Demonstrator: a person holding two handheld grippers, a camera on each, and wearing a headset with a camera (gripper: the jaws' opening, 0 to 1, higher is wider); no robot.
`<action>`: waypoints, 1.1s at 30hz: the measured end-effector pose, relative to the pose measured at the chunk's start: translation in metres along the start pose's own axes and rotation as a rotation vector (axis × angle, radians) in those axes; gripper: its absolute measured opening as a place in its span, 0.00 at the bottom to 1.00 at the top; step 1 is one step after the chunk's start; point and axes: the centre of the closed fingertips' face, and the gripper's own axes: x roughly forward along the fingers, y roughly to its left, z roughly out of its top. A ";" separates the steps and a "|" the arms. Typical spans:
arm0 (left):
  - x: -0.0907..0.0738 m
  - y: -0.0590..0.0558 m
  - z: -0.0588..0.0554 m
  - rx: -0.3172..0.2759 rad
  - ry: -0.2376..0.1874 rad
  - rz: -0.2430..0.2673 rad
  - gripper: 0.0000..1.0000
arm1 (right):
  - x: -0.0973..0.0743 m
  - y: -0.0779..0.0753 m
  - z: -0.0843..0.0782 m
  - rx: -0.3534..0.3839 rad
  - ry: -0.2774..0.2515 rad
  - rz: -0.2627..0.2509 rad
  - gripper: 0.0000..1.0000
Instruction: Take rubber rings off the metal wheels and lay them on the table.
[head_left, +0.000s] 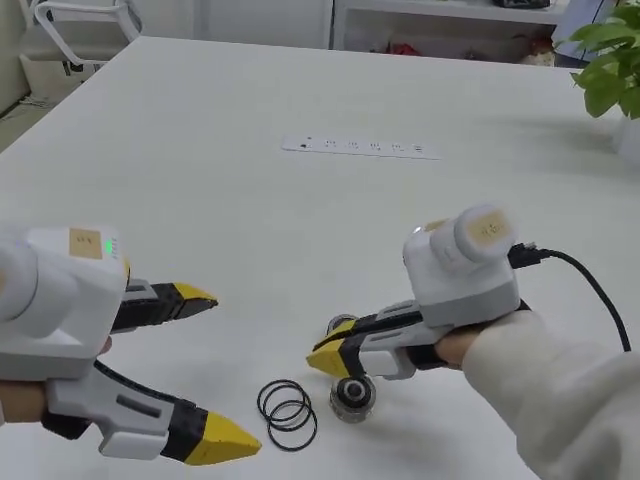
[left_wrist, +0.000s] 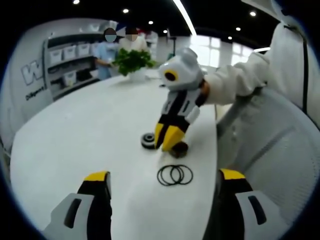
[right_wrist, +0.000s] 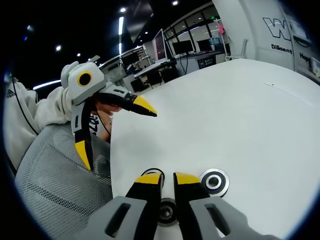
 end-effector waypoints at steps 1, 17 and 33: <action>0.000 0.000 0.000 0.001 0.000 0.001 0.90 | -0.001 -0.001 0.001 0.002 -0.005 -0.003 0.06; -0.005 0.012 0.016 0.011 -0.059 0.050 0.85 | -0.020 -0.029 0.006 0.027 -0.072 -0.076 0.11; -0.011 0.027 0.046 0.025 -0.151 0.102 0.78 | -0.027 -0.047 -0.008 0.015 -0.048 -0.126 0.25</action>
